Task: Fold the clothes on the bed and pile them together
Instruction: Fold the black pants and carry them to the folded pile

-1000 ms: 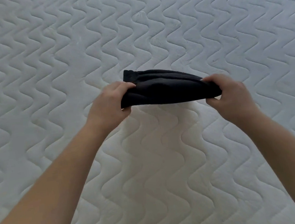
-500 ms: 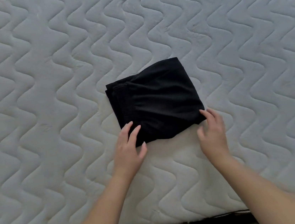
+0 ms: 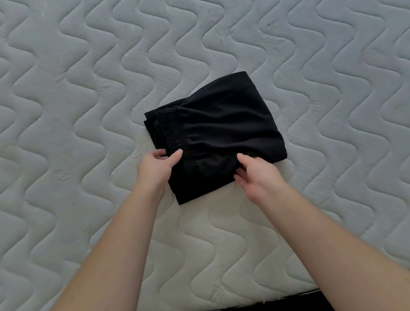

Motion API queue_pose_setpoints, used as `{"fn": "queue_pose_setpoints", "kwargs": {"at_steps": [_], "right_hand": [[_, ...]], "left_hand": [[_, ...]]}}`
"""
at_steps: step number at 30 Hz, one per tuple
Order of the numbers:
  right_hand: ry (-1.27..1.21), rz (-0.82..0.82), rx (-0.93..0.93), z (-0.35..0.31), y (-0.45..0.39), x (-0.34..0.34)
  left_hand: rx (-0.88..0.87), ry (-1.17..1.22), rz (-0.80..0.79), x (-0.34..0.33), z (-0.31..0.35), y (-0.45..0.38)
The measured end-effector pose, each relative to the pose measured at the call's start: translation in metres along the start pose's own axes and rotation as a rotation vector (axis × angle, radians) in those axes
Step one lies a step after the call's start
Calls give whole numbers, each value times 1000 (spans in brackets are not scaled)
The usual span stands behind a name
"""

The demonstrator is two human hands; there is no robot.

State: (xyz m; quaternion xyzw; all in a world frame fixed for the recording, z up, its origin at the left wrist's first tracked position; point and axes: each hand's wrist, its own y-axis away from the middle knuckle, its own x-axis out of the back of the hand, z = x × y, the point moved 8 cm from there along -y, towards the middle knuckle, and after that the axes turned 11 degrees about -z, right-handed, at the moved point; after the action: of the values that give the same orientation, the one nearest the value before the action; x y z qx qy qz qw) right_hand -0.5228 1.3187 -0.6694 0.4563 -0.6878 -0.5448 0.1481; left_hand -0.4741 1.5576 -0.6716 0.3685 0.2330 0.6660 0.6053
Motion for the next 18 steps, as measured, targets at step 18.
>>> {"fn": "queue_pose_setpoints", "kwargs": {"at_steps": [18], "right_hand": [[229,83,44,1,-13,36]], "left_hand": [[-121,-173,152,0,-9,10]]}}
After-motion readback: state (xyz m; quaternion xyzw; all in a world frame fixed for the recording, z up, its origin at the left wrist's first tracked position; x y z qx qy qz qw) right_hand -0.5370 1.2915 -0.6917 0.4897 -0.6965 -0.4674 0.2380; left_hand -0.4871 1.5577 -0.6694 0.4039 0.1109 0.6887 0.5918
